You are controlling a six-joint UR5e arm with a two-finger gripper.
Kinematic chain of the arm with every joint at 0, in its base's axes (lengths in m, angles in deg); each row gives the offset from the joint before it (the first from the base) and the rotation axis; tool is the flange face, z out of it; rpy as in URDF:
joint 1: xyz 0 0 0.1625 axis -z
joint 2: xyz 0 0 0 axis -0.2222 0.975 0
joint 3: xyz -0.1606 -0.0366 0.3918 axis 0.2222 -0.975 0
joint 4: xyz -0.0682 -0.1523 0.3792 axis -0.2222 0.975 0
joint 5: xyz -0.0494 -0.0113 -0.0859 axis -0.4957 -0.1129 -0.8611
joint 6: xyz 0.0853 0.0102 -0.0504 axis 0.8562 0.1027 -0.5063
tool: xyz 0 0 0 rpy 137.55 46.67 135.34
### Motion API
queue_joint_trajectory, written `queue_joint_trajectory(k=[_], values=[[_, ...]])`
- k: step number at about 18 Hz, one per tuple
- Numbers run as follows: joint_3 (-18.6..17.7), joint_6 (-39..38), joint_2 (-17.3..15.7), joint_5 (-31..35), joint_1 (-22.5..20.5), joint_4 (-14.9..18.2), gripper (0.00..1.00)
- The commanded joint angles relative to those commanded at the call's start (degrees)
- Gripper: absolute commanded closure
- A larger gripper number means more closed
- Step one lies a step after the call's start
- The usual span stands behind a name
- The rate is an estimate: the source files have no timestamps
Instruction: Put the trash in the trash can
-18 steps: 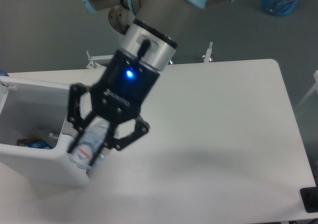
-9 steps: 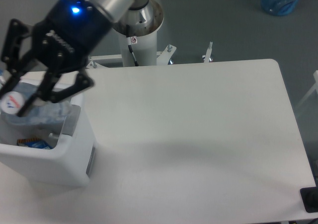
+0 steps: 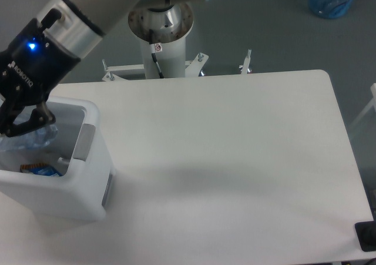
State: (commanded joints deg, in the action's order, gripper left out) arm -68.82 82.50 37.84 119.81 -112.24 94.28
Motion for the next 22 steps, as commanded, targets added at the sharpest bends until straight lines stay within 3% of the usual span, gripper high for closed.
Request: queue_joint_trajectory(k=[2,3,7,13,22], values=[[-0.7,0.7,-0.4,0.0,0.3,0.0,0.04],[-0.7,0.7,-0.5,0.1,0.3,0.0,0.00],[-0.6,0.5,-0.4,0.1,-1.4,0.0,0.00],[-1.1,0.1,-0.1,0.1,-11.4,0.1,0.00],[-5.4,3.9,4.7,1.2,-24.0,0.1,0.00]])
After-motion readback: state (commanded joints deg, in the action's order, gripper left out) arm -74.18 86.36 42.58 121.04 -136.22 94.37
